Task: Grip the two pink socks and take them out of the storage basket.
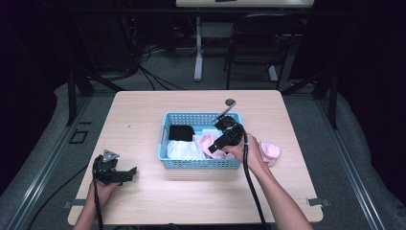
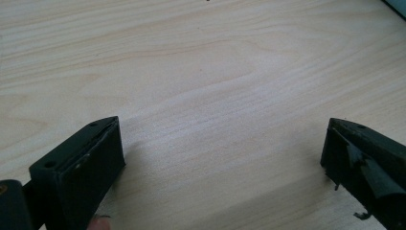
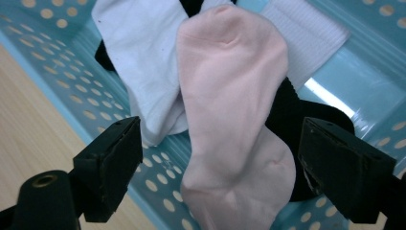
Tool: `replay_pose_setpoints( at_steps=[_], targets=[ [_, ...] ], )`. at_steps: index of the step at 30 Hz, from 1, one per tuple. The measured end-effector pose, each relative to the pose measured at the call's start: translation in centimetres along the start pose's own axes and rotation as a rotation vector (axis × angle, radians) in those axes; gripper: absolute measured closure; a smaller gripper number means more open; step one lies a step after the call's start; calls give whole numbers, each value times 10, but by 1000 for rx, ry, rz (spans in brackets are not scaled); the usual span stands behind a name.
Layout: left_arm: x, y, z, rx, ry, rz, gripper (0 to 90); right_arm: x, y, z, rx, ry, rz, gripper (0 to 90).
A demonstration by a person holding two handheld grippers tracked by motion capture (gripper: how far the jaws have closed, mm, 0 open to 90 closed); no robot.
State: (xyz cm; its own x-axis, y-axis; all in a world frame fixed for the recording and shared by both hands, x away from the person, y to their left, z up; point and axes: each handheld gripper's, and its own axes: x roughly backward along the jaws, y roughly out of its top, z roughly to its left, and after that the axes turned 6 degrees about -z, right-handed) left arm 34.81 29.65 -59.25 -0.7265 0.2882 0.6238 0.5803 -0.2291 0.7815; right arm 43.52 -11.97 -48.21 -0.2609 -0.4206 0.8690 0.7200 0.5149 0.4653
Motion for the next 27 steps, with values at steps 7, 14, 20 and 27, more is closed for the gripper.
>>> replay_pose_setpoints(
  at_steps=[7,14,20,27],
  targets=[
    [0,0,0,0,0,0,9,-18,-4,-3,-26,-17,50,330],
    [0,0,0,0,0,0,9,-28,-7,-6,-21,-48,92,585],
    [0,0,0,0,0,-1,9,-29,-10,-7,-33,-66,71,788],
    [0,0,0,1,0,-1,9,-19,-10,-6,-9,-57,57,861]
  ],
)
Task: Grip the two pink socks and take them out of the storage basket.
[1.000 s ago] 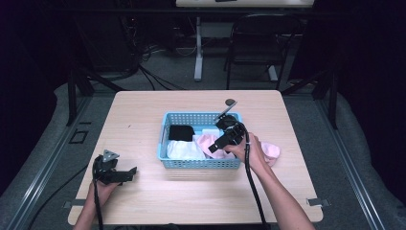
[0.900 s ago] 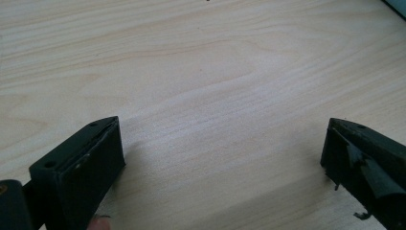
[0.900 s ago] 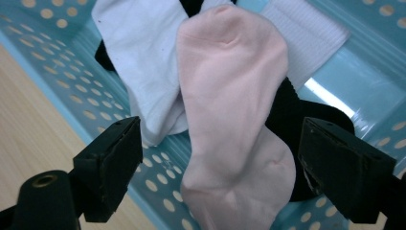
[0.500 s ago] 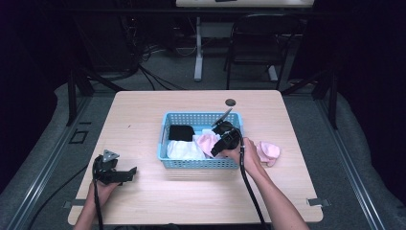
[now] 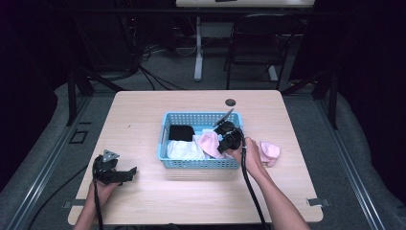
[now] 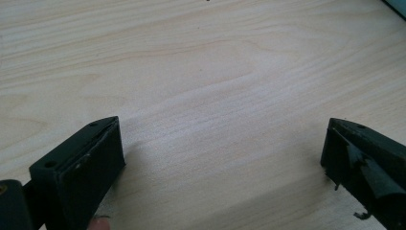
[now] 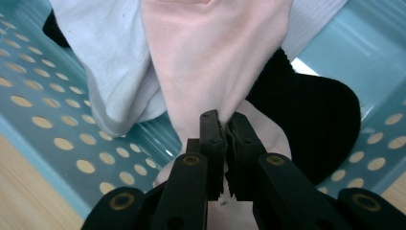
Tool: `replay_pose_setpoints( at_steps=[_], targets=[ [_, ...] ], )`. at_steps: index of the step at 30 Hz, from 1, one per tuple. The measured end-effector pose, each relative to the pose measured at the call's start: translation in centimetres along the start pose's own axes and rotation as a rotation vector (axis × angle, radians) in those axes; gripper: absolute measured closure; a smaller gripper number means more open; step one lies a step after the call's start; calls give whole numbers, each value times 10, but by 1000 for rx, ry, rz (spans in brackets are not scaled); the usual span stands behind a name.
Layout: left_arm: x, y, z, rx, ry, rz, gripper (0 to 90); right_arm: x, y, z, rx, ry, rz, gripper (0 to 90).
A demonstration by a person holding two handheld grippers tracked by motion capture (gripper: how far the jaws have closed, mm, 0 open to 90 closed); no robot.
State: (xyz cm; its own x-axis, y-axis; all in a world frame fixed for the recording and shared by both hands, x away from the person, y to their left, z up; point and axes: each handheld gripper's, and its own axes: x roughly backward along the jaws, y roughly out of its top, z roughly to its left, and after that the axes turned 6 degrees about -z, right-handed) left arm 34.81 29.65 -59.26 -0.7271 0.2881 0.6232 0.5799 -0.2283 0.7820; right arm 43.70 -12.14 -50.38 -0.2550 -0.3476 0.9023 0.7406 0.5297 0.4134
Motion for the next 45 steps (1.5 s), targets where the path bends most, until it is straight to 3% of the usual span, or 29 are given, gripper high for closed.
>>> replay_pose_setpoints(
  at_steps=[3,7,12,13,35,45],
  targets=[
    [0,0,0,0,0,0,9,10,0,1,-15,17,-33,861],
    [0,0,0,0,0,0,9,21,2,1,9,15,-30,861],
    [0,0,0,0,0,0,9,39,5,6,13,19,-89,861],
    [0,0,0,0,0,0,10,46,7,7,36,17,-92,861],
    [0,0,0,0,0,0,9,95,12,14,73,17,-223,859],
    [0,0,0,-1,0,1,9,125,9,15,90,-8,-285,858]
  ],
)
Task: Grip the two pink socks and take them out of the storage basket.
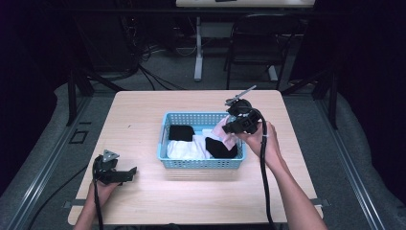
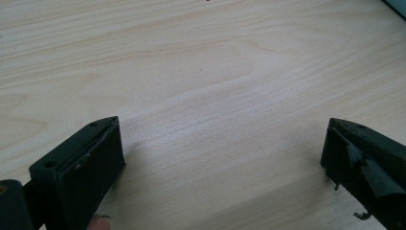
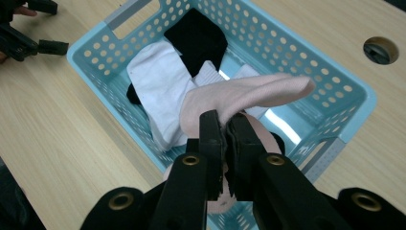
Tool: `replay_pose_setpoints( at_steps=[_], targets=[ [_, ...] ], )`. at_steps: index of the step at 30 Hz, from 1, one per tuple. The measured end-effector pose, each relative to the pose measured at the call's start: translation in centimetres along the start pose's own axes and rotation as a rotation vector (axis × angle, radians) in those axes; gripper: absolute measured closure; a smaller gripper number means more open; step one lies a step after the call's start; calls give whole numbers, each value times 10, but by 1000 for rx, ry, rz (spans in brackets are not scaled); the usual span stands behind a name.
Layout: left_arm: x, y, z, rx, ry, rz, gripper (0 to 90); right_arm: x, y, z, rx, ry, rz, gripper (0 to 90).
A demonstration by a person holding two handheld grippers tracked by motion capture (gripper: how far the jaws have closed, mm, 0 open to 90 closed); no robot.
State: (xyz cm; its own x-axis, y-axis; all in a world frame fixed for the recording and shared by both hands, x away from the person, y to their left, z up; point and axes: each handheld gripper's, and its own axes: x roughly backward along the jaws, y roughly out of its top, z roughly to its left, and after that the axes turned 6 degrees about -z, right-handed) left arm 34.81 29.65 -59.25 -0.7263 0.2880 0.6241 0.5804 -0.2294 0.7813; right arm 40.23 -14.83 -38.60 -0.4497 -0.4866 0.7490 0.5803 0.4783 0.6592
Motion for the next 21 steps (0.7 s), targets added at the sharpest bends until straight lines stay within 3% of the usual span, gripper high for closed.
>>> replay_pose_setpoints(
  at_steps=[11,21],
  targets=[
    [-1,1,0,-2,-4,-2,7,30,-2,-9,-6,-40,-59,857],
    [-1,1,0,-4,-5,-1,7,62,-17,-32,-47,-96,-86,857]
  ],
)
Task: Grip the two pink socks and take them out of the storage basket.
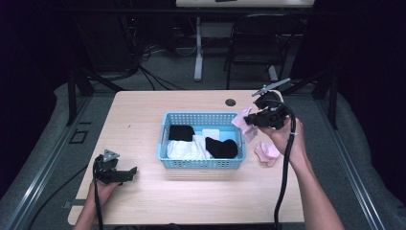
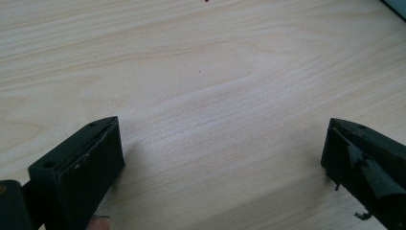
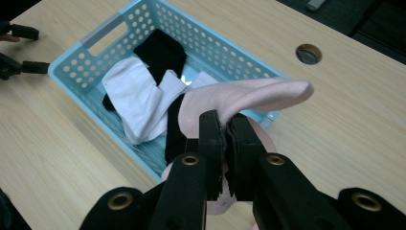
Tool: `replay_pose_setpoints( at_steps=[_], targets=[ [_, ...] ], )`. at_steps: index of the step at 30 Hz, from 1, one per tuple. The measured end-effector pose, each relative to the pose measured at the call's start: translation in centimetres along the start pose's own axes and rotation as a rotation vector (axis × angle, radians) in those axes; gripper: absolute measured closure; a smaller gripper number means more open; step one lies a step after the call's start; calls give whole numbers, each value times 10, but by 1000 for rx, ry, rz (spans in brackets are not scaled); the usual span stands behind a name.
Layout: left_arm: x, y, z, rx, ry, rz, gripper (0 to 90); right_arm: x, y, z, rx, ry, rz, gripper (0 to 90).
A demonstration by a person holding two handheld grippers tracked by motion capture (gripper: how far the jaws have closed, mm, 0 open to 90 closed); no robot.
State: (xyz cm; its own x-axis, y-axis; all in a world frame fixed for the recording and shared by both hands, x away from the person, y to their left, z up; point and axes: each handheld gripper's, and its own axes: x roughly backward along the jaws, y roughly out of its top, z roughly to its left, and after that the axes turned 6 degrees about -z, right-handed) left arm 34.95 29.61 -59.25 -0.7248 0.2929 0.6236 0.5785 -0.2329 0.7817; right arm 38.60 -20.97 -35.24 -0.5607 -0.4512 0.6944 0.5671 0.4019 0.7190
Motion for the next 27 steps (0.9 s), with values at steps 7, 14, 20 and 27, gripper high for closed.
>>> replay_pose_setpoints(
  at_steps=[7,14,20,27],
  targets=[
    [0,0,0,1,-2,4,7,13,-17,-25,-44,-43,-10,856],
    [0,0,0,1,-2,4,7,8,-42,-50,-93,-87,36,857],
    [0,0,0,1,-2,4,7,-9,-63,-63,-126,-99,89,855],
    [0,0,0,0,1,-2,7,-39,-88,-72,-163,-96,159,853]
  ],
)
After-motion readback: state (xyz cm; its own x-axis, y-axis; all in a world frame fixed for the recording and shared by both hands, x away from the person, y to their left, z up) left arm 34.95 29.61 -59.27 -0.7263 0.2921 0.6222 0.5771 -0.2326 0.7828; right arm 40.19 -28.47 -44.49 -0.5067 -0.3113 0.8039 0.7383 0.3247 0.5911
